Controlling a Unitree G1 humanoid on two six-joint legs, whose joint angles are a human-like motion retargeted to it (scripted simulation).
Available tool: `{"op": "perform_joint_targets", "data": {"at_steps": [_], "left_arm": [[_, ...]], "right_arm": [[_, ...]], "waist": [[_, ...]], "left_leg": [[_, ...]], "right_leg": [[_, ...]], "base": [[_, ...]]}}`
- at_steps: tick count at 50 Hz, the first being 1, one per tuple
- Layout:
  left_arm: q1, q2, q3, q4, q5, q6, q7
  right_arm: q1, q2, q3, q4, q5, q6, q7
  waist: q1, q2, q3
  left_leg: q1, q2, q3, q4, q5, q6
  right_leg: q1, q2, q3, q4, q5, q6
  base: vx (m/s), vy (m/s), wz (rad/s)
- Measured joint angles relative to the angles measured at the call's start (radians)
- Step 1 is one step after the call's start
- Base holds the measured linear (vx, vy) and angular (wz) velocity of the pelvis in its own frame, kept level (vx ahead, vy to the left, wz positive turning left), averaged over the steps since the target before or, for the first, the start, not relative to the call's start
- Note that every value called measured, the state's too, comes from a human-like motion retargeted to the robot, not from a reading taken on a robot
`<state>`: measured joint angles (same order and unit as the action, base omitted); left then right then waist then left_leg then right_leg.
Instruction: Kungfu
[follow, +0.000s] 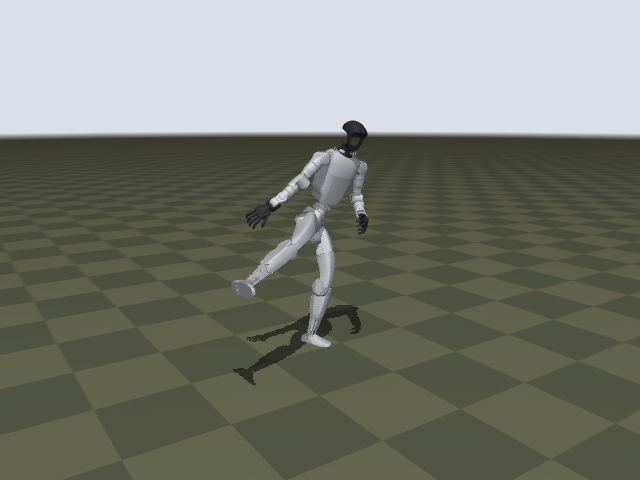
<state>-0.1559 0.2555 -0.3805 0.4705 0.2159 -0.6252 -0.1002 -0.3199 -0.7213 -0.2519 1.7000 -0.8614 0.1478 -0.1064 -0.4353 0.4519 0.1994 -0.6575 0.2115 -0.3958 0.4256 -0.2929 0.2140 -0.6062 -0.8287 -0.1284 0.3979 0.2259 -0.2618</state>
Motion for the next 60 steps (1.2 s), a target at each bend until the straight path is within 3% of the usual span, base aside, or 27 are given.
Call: {"op": "perform_joint_targets", "data": {"at_steps": [2, 3, 5, 7, 10, 12, 14, 15, 17, 20, 24, 28, 30, 32, 33, 35, 37, 40, 42, 45, 47, 49, 52, 56, 60], "left_arm": [[0.03, 0.015, 0.021, 0.051, -0.085, 0.009, -0.001], [0.033, 0.036, 0.053, 0.078, -0.139, 0.024, -0.045], [0.042, 0.068, 0.112, 0.111, -0.188, 0.066, -0.143], [0.07, 0.082, 0.161, 0.124, -0.161, 0.079, -0.19], [0.122, 0.104, 0.188, 0.145, -0.105, 0.065, -0.136], [0.139, 0.103, 0.201, 0.163, -0.085, 0.06, -0.093], [0.144, 0.106, 0.21, 0.19, -0.076, 0.061, -0.08], [0.146, 0.104, 0.213, 0.204, -0.074, 0.063, -0.084], [0.154, 0.083, 0.216, 0.235, -0.06, 0.073, -0.094], [0.153, 0.012, 0.214, 0.303, -0.027, 0.078, -0.08], [0.086, -0.095, 0.17, 0.444, -0.038, 0.057, -0.016], [-0.014, -0.115, 0.086, 0.519, -0.023, 0.05, -0.002], [-0.058, -0.102, 0.058, 0.52, 0.034, 0.05, -0.006], [-0.091, -0.092, 0.04, 0.514, 0.11, 0.054, -0.002], [-0.105, -0.088, 0.032, 0.513, 0.146, 0.058, 0.005], [-0.147, -0.102, -0.003, 0.521, 0.207, 0.072, 0.042], [-0.207, -0.156, -0.008, 0.557, 0.224, 0.075, 0.108], [-0.345, -0.201, 0.003, 0.639, 0.182, 0.04, 0.185], [-0.433, -0.212, -0.015, 0.698, 0.187, 0.038, 0.206], [-0.575, -0.212, -0.043, 0.752, 0.309, 0.095, 0.212], [-0.654, -0.186, -0.052, 0.754, 0.465, 0.191, 0.206], [-0.699, -0.169, -0.044, 0.736, 0.632, 0.271, 0.168], [-0.708, -0.15, -0.04, 0.704, 0.708, 0.287, 0.083], [-0.617, -0.106, -0.008, 0.582, 0.592, 0.255, -0.054], [-0.403, 0.0, 0.023, 0.228, 0.521, 0.336, -0.23]], "right_arm": [[0.023, 0.066, -0.002, -0.004, 0.004, -0.001, -0.09], [0.038, 0.113, 0.016, -0.017, 0.018, -0.019, -0.134], [0.08, 0.186, 0.043, -0.042, 0.044, -0.044, -0.178], [0.149, 0.252, 0.039, -0.058, 0.045, -0.06, -0.185], [0.264, 0.351, 0.048, -0.083, 0.049, -0.096, -0.154], [0.311, 0.399, 0.076, -0.087, 0.068, -0.118, -0.149], [0.34, 0.442, 0.115, -0.083, 0.088, -0.138, -0.149], [0.353, 0.458, 0.127, -0.078, 0.092, -0.147, -0.152], [0.372, 0.471, 0.135, -0.066, 0.086, -0.162, -0.156], [0.378, 0.478, 0.129, -0.067, 0.091, -0.147, -0.174], [0.292, 0.451, 0.15, -0.097, 0.159, -0.126, -0.262], [0.167, 0.431, 0.21, -0.14, 0.192, -0.203, -0.394], [0.113, 0.432, 0.234, -0.175, 0.176, -0.236, -0.458], [0.08, 0.438, 0.255, -0.225, 0.156, -0.279, -0.485], [0.066, 0.441, 0.27, -0.251, 0.151, -0.311, -0.482], [0.02, 0.429, 0.277, -0.29, 0.164, -0.399, -0.444], [-0.063, 0.413, 0.304, -0.325, 0.203, -0.466, -0.411], [-0.208, 0.403, 0.38, -0.368, 0.259, -0.546, -0.336], [-0.266, 0.411, 0.401, -0.394, 0.275, -0.581, -0.245], [-0.351, 0.408, 0.443, -0.422, 0.319, -0.622, -0.113], [-0.393, 0.402, 0.465, -0.436, 0.357, -0.616, -0.03], [-0.415, 0.398, 0.472, -0.445, 0.365, -0.625, 0.043], [-0.415, 0.404, 0.489, -0.458, 0.436, -0.637, 0.142], [-0.392, 0.43, 0.528, -0.537, 0.682, -0.641, 0.323], [-0.326, 0.455, 0.624, -0.714, 0.889, -0.599, 0.409]], "waist": [[-0.091, -0.001, 0.049], [-0.104, 0.014, 0.075], [-0.067, 0.016, 0.071], [0.01, -0.025, -0.006], [0.133, -0.152, -0.159], [0.155, -0.243, -0.204], [0.178, -0.342, -0.228], [0.185, -0.382, -0.238], [0.207, -0.429, -0.267], [0.218, -0.448, -0.287], [0.11, -0.382, -0.221], [0.018, -0.308, -0.138], [-0.001, -0.286, -0.104], [-0.013, -0.298, -0.096], [-0.004, -0.301, -0.106], [0.073, -0.284, -0.156], [0.08, -0.269, -0.122], [-0.005, -0.199, -0.056], [-0.058, -0.158, -0.053], [-0.095, -0.127, -0.025], [-0.102, -0.121, -0.002], [-0.104, -0.106, 0.016], [-0.103, -0.089, 0.026], [-0.084, -0.06, 0.042], [-0.038, -0.04, 0.033]], "left_leg": [[-0.028, 0.0, -0.057, 0.017, -0.004, -0.027], [-0.058, 0.064, -0.078, 0.018, 0.0, -0.062], [-0.086, 0.157, -0.064, 0.022, -0.006, -0.101], [-0.068, 0.192, -0.017, 0.02, -0.027, -0.126], [-0.01, 0.188, 0.115, 0.011, -0.054, -0.159], [0.061, 0.163, 0.213, -0.013, -0.061, -0.19], [0.149, 0.124, 0.308, -0.029, -0.074, -0.221], [0.191, 0.094, 0.345, -0.037, -0.08, -0.231], [0.242, 0.051, 0.394, -0.048, -0.086, -0.246], [0.297, 0.007, 0.447, -0.072, -0.09, -0.261], [0.379, -0.012, 0.481, -0.11, -0.097, -0.27], [0.459, 0.042, 0.541, -0.134, -0.102, -0.314], [0.497, 0.082, 0.586, -0.135, -0.105, -0.35], [0.534, 0.081, 0.625, -0.121, -0.125, -0.389], [0.547, 0.082, 0.653, -0.118, -0.133, -0.406], [0.532, 0.091, 0.72, -0.112, -0.143, -0.43], [0.543, 0.09, 0.73, -0.123, -0.14, -0.454], [0.52, 0.099, 0.687, -0.152, -0.133, -0.476], [0.473, 0.069, 0.601, -0.171, -0.124, -0.476], [0.44, 0.013, 0.526, -0.2, -0.102, -0.476], [0.426, -0.014, 0.506, -0.208, -0.094, -0.476], [0.41, -0.029, 0.489, -0.207, -0.094, -0.476], [0.396, -0.047, 0.477, -0.217, -0.089, -0.476], [0.371, -0.053, 0.465, -0.2, -0.091, -0.476], [0.362, -0.06, 0.462, -0.195, -0.077, -0.476]], "right_leg": [[-0.078, 0.022, -0.04, 0.394, -0.111, 0.0], [-0.101, 0.122, -0.102, 0.533, -0.119, 0.0], [-0.139, 0.315, -0.203, 0.721, -0.123, 0.061], [-0.166, 0.478, -0.262, 0.843, -0.164, 0.164], [-0.186, 0.692, -0.342, 0.897, -0.217, 0.365], [-0.153, 0.83, -0.361, 0.822, -0.259, 0.491], [-0.088, 0.903, -0.341, 0.717, -0.293, 0.522], [-0.044, 0.902, -0.326, 0.665, -0.304, 0.521], [0.035, 0.838, -0.311, 0.551, -0.288, 0.453], [0.089, 0.757, -0.235, 0.38, -0.281, 0.333], [0.155, 0.683, -0.12, 0.099, -0.237, 0.202], [0.216, 0.555, -0.211, -0.121, -0.232, 0.04], [0.239, 0.522, -0.265, -0.206, -0.239, 0.014], [0.267, 0.48, -0.308, -0.24, -0.201, 0.149], [0.251, 0.462, -0.356, -0.211, -0.169, 0.181], [0.05, 0.477, -0.14, -0.028, -0.244, 0.208], [-0.041, 0.425, -0.204, 0.058, -0.26, 0.192], [-0.156, 0.451, -0.142, 0.182, -0.345, 0.193], [-0.228, 0.426, -0.131, 0.217, -0.352, 0.199], [-0.309, 0.383, -0.112, 0.273, -0.368, 0.202], [-0.356, 0.371, -0.078, 0.304, -0.376, 0.207], [-0.38, 0.356, -0.07, 0.322, -0.377, 0.21], [-0.405, 0.34, -0.053, 0.348, -0.389, 0.211], [-0.401, 0.338, -0.051, 0.337, -0.382, 0.215], [-0.378, 0.332, -0.06, 0.301, -0.363, 0.218]], "base": [[-0.22, -0.33, 1.12], [-0.22, -0.46, -0.28], [-0.06, -0.55, -1.18], [0.17, -0.57, -1.23], [0.29, -0.55, -1.06], [0.17, -0.55, -0.43], [0.18, -0.33, -0.52], [0.23, -0.27, -0.49], [0.23, -0.45, -0.57], [0.1, -0.35, -0.4], [-0.15, -0.29, -0.05], [-0.12, -0.4, -0.55], [-0.05, -0.58, -0.81], [0.04, -0.84, -0.69], [0.07, -0.86, -1.12], [0.02, -0.84, -1.51], [-0.26, -0.39, -1.05], [-0.19, -0.2, -0.22], [0.0, -0.25, 0.42], [-0.08, 0.03, 0.29], [-0.05, -0.03, 0.19], [-0.01, 0.03, 0.29], [0.02, 0.04, 0.37], [0.04, 0.08, 0.22], [0.06, 0.1, 0.05]]}}
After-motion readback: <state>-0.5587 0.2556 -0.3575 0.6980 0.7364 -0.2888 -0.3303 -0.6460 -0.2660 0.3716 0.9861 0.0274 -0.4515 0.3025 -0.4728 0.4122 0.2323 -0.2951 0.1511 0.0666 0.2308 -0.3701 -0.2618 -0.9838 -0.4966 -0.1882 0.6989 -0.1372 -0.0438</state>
